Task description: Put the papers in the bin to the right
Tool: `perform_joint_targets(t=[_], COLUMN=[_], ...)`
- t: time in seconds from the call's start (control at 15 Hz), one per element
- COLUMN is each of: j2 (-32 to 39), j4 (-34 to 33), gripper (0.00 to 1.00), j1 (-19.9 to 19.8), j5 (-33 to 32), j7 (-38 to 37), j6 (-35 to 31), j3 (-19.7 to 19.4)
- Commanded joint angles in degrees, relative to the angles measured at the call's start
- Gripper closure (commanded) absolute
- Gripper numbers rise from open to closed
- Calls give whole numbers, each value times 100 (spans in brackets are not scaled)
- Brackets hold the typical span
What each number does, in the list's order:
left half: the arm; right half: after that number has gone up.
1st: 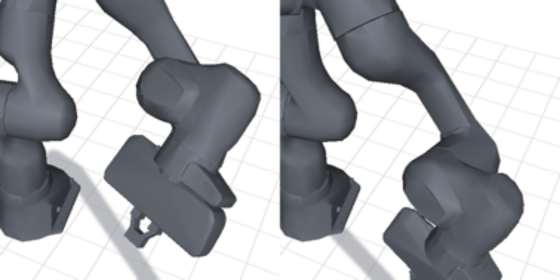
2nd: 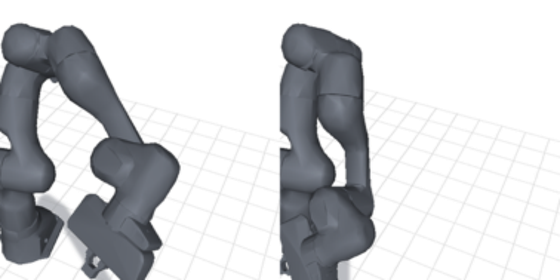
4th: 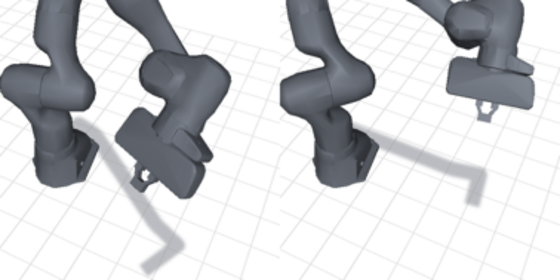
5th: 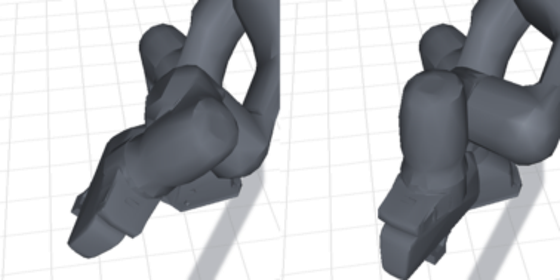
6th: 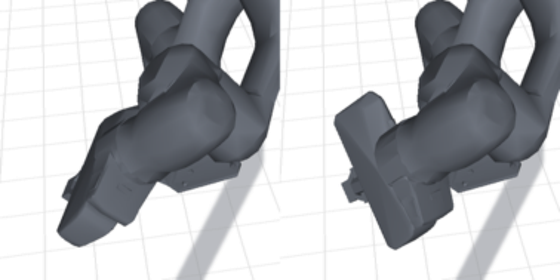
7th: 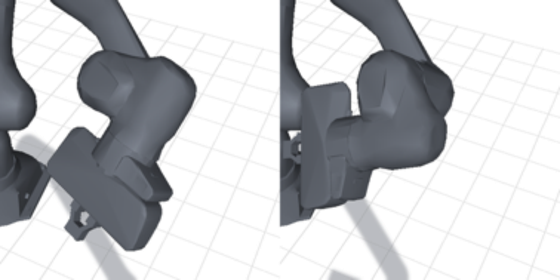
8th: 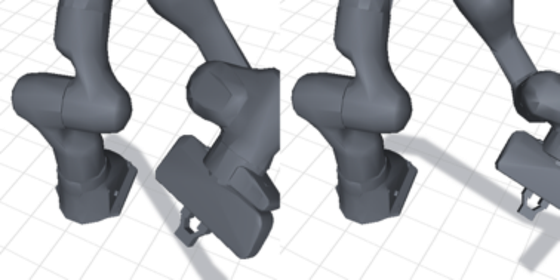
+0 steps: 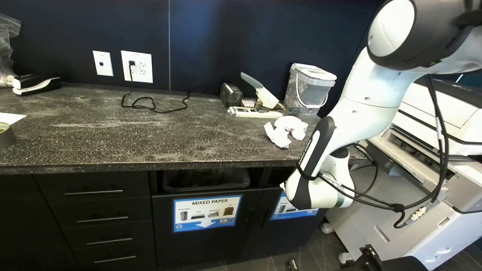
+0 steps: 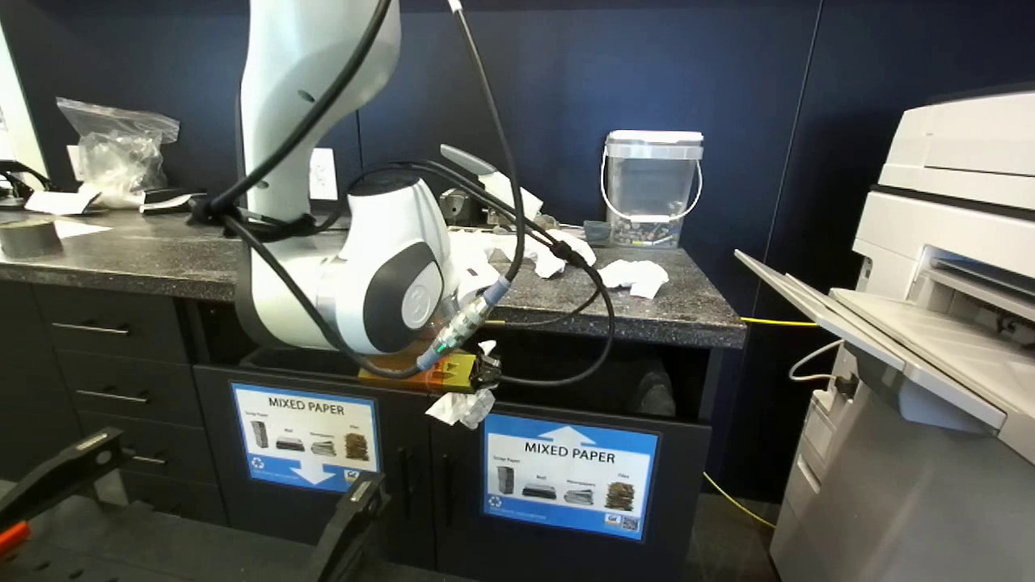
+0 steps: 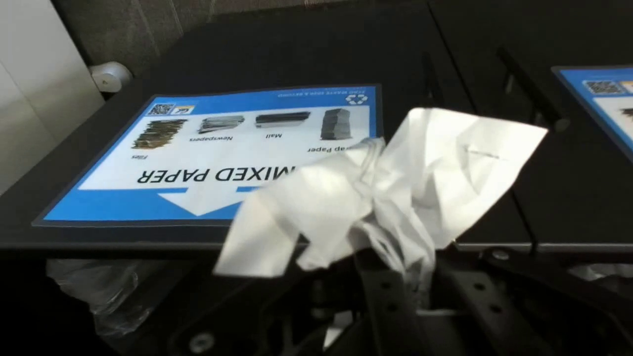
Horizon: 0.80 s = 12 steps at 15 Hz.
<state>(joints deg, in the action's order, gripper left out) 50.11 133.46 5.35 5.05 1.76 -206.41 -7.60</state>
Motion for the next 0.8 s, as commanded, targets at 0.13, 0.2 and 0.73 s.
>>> perform_joint_targets(t=[0.13,0.2,0.73], j2=[806,891,1592], j4=[-1008,-1139,-1557], gripper=[87,87,86], j1=[-53,-169,-1140], j5=[409,350,-601], j7=[-251,-312,-734], j6=[-818,-961,-2556], j3=[52,146,786])
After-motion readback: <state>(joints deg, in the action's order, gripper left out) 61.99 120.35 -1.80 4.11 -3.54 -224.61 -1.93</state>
